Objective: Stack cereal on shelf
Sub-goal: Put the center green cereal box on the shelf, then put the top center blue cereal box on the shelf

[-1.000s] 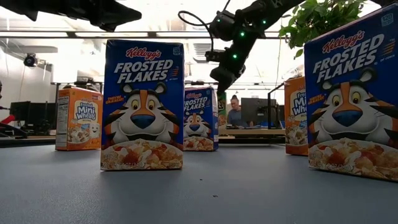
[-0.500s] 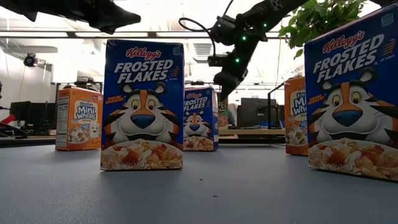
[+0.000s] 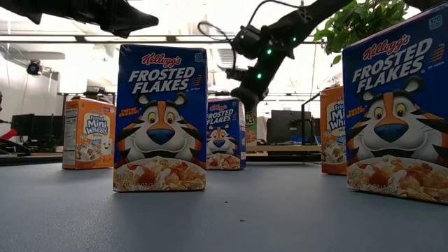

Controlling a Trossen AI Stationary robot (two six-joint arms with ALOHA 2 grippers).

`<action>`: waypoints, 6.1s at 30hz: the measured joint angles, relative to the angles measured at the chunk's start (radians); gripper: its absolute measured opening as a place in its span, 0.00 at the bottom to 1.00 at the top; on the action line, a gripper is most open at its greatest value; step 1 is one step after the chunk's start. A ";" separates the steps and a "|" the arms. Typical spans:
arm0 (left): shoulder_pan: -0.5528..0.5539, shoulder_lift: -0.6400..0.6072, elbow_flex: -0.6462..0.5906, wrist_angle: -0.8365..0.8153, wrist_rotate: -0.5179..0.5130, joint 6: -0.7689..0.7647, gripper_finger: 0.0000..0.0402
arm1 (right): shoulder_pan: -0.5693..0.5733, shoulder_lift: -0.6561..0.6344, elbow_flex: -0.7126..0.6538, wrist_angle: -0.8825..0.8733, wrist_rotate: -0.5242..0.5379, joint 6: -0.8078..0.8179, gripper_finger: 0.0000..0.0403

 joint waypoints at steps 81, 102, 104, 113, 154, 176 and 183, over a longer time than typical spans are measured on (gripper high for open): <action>0.000 0.000 0.000 -0.014 0.000 -0.026 0.00 | -0.028 0.017 0.002 0.030 0.020 0.002 0.02; 0.000 0.001 0.000 -0.013 0.000 -0.026 0.00 | -0.028 0.017 0.000 0.052 0.046 -0.016 0.02; 0.000 0.000 0.000 -0.013 0.000 -0.026 0.00 | -0.027 0.017 0.000 0.048 0.046 -0.016 0.02; 0.000 0.000 0.001 -0.042 0.000 -0.097 0.00 | 0.063 -0.081 0.000 -0.072 0.044 0.027 0.02; 0.000 0.015 0.001 -0.121 0.001 -0.210 0.00 | 0.436 -0.159 -0.137 -0.080 0.009 0.437 0.78; 0.000 0.022 0.000 -0.102 0.001 -0.205 0.00 | 0.412 -0.131 -0.199 0.036 -0.042 0.427 0.38; 0.000 0.022 0.000 -0.102 0.001 -0.205 0.00 | 0.410 -0.139 -0.168 -0.036 -0.039 0.391 0.31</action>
